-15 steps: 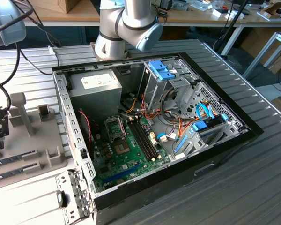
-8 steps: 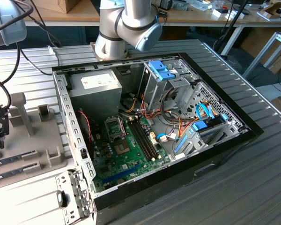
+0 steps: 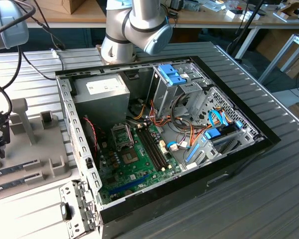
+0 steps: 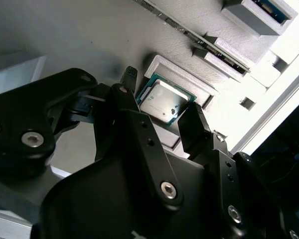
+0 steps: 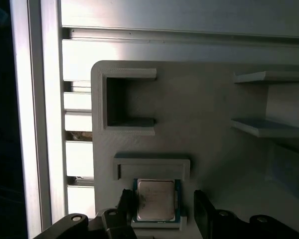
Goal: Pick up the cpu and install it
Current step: 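Pick up the cpu and move it towards the insertion slot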
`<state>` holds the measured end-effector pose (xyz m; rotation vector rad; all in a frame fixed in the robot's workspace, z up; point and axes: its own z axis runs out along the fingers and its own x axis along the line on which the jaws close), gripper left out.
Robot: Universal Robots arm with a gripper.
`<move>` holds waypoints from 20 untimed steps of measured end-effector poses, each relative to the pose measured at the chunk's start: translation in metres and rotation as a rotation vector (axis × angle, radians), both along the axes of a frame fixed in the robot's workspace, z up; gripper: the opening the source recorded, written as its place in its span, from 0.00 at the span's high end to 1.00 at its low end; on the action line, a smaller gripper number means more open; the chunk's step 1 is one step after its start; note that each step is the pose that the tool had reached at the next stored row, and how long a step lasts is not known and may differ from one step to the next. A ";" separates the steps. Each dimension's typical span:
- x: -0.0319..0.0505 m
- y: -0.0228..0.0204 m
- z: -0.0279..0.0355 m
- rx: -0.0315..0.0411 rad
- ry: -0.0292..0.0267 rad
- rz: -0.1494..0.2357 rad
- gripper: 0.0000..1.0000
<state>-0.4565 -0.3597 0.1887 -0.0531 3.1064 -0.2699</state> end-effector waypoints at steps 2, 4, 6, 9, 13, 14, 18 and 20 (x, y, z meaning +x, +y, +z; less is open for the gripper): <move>0.0000 0.0004 -0.0006 0.0000 0.0000 0.000 0.40; 0.0000 0.0011 -0.0015 0.0001 -0.0002 0.000 0.40; -0.0003 0.0023 -0.0024 0.0000 0.0000 0.000 0.40; -0.0011 0.0045 -0.0029 0.0000 0.0000 0.000 0.40; -0.0018 0.0049 -0.0030 0.0001 -0.0002 0.000 0.40; -0.0019 0.0049 -0.0030 0.0000 -0.0002 0.000 0.40; -0.0020 0.0049 -0.0030 0.0000 -0.0001 0.000 0.40; -0.0020 0.0048 -0.0029 0.0000 0.0000 0.000 0.41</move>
